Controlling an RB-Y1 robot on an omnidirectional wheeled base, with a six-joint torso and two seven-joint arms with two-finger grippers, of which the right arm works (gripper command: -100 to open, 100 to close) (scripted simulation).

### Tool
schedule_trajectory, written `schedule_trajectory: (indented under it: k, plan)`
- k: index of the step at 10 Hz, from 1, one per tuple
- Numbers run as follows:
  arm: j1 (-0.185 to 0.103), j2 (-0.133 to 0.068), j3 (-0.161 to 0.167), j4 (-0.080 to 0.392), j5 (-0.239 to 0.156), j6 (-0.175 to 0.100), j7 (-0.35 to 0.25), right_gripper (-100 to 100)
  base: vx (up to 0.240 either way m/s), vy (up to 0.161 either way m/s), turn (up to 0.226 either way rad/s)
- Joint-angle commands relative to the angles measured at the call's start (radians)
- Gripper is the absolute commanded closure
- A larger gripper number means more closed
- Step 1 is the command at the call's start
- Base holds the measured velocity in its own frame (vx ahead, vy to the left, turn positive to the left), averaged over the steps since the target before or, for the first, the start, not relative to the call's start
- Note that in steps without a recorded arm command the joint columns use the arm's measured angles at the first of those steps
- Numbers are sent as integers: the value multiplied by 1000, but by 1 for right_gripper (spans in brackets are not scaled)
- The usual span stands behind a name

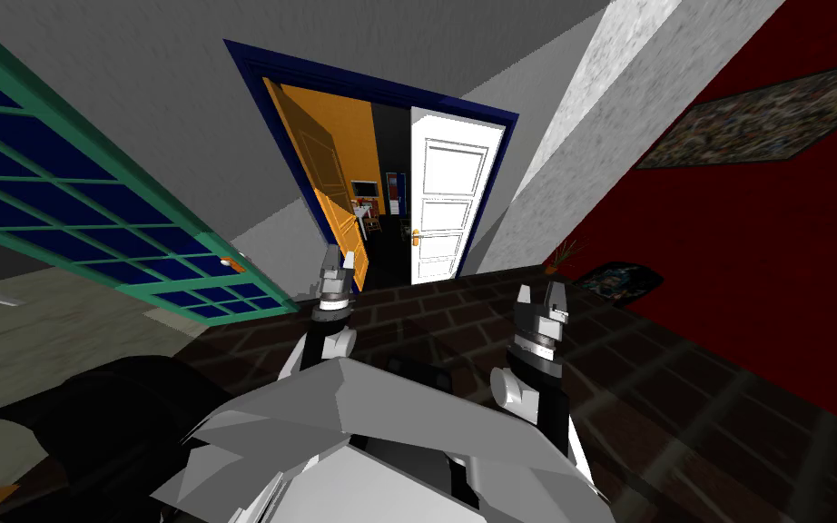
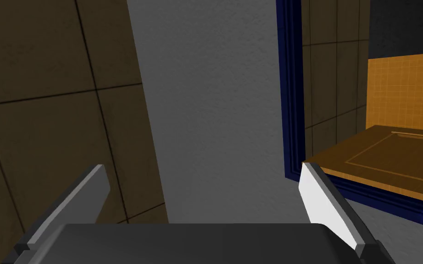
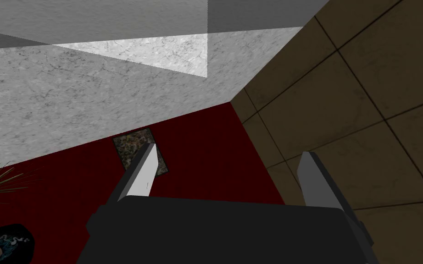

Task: Push the door open

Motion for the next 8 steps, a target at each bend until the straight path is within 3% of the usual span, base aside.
schedule_trajectory:
  k: [1, 4, 8]
  plan:
    - [-16, -7, 15, 24, 0, 3, -5, -100, 113, -64, -23]
    - [-43, -17, 40, 64, -1, 9, -15, -100, 172, 44, -54]
    - [-101, -34, 93, 150, -3, 21, -34, -100, 164, 44, -64]
